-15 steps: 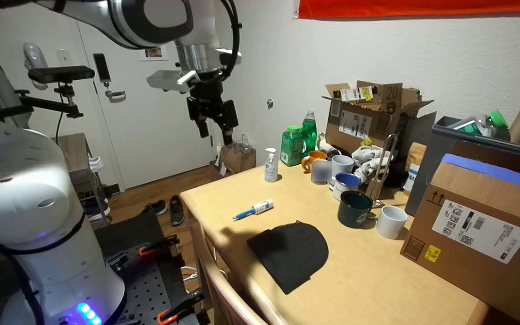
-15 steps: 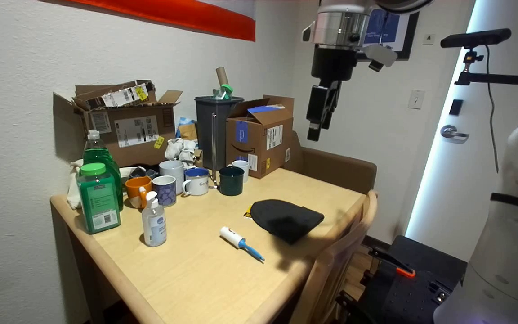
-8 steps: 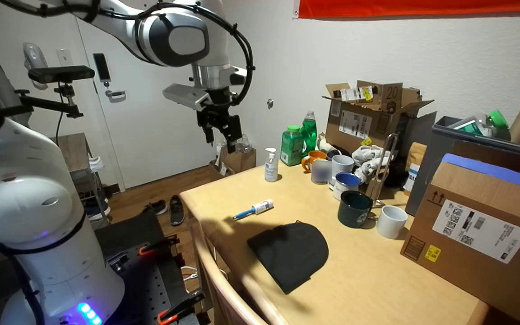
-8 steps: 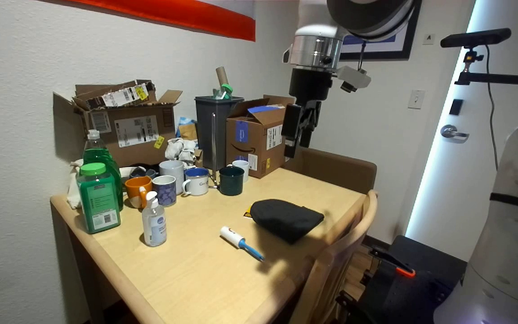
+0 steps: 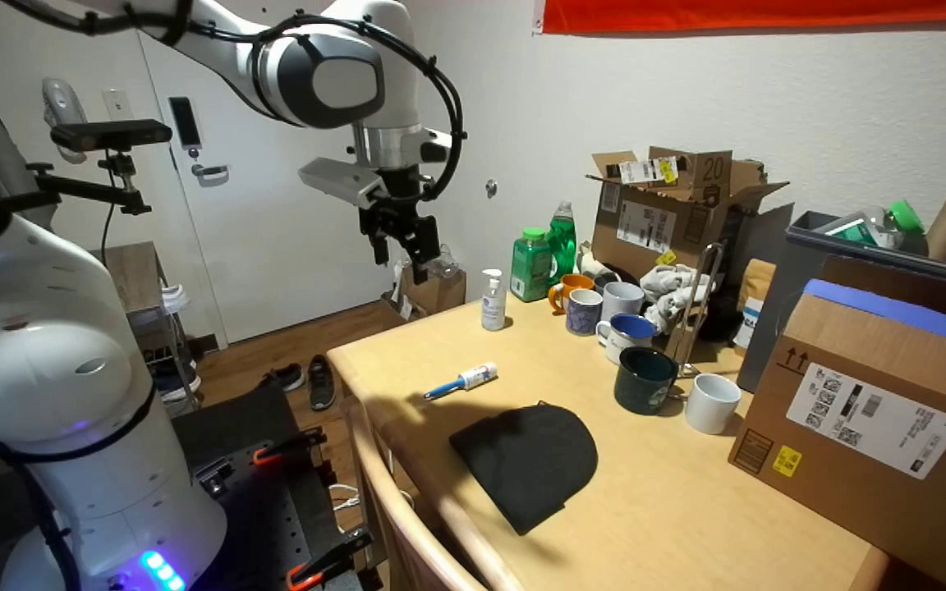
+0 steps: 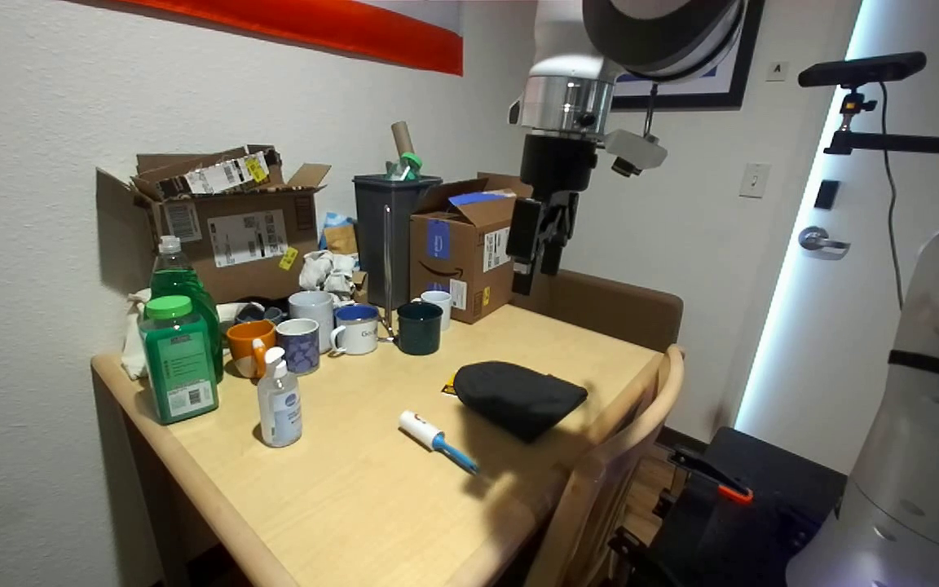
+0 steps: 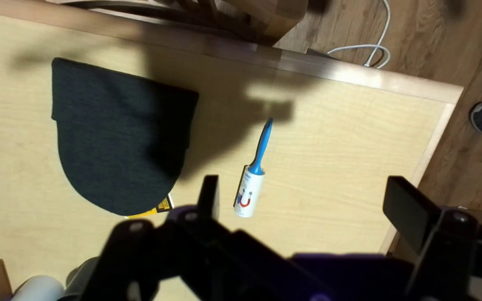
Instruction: Roll the lint roller on the beanie
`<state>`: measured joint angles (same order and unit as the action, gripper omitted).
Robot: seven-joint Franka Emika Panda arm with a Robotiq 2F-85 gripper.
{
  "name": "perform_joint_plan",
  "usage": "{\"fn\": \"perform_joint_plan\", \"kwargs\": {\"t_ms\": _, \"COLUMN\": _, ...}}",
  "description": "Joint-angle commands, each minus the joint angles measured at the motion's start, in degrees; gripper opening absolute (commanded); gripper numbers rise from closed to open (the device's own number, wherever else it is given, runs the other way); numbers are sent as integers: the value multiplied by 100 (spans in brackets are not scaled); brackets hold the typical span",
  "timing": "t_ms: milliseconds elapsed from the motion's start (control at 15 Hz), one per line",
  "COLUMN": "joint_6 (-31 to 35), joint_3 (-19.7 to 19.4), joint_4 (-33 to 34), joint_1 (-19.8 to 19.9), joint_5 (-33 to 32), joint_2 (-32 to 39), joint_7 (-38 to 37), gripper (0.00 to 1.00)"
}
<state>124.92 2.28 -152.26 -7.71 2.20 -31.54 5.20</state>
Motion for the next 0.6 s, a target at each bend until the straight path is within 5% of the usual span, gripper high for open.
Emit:
{"fn": "perform_joint_plan", "kwargs": {"t_ms": 0, "joint_6": 617, "joint_3": -65, "joint_4": 11, "joint_1": -123, "joint_5": 361, "joint_2": 716, "joint_7": 170, "gripper": 100}}
{"fn": "perform_joint_plan", "kwargs": {"t_ms": 533, "joint_6": 2017, "joint_3": 58, "joint_4": 92, "joint_1": -208, "joint_5": 508, "joint_2": 2463, "joint_7": 413, "gripper": 100}}
